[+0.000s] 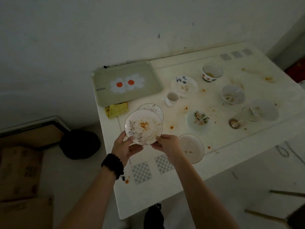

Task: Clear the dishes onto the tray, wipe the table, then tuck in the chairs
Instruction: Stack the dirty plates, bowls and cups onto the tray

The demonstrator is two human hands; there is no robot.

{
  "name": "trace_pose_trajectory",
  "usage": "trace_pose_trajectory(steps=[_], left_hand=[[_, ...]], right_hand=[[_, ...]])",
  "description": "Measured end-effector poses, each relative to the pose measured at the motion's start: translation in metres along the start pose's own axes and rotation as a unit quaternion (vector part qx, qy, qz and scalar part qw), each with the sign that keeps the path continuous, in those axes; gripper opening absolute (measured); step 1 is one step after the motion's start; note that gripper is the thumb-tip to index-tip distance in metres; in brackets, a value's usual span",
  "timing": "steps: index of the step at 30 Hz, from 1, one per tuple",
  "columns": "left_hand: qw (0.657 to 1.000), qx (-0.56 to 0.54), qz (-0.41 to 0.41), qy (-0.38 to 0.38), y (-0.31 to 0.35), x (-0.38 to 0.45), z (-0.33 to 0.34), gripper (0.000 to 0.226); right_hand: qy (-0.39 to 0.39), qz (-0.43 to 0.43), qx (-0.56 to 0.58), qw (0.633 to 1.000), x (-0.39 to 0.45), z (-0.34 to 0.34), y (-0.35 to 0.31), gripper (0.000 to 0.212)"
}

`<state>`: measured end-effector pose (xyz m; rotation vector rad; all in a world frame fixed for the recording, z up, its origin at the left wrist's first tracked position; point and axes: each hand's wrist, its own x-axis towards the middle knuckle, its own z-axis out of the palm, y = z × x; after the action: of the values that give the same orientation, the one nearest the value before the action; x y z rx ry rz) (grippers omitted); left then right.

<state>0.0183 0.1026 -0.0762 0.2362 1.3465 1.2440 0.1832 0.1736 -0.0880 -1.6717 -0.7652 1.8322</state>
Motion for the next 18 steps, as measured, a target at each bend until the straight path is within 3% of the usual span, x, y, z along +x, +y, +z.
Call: trace_pose_trajectory(steps=[2,5,8,13,18], left_hand=[[0.999,-0.029,-0.003,0.023,0.000,0.007,-0.005,0.037],[0.996,-0.059,0.008,0.066,0.004,0.017,-0.019,0.038],[0.992,-0.077,0.018,0.102,0.008,0.027,-0.032,0.038],[0.988,-0.090,0.039,0.117,0.013,0.035,-0.032,0.035],[0.984,-0.117,0.045,0.127,0.015,0.042,-0.026,0.035]], right_hand=[[-0.015,0.006,-0.003,1.000,0.014,-0.001,-0.006,0.019],[0.029,0.035,-0.017,0.999,0.055,-0.001,-0.015,0.012],[0.056,0.057,-0.060,0.995,0.098,0.010,-0.018,0.018],[0.088,0.071,-0.144,0.983,0.118,0.028,-0.018,0.022],[0.106,0.070,-0.126,0.984,0.115,0.027,-0.024,0.022]])
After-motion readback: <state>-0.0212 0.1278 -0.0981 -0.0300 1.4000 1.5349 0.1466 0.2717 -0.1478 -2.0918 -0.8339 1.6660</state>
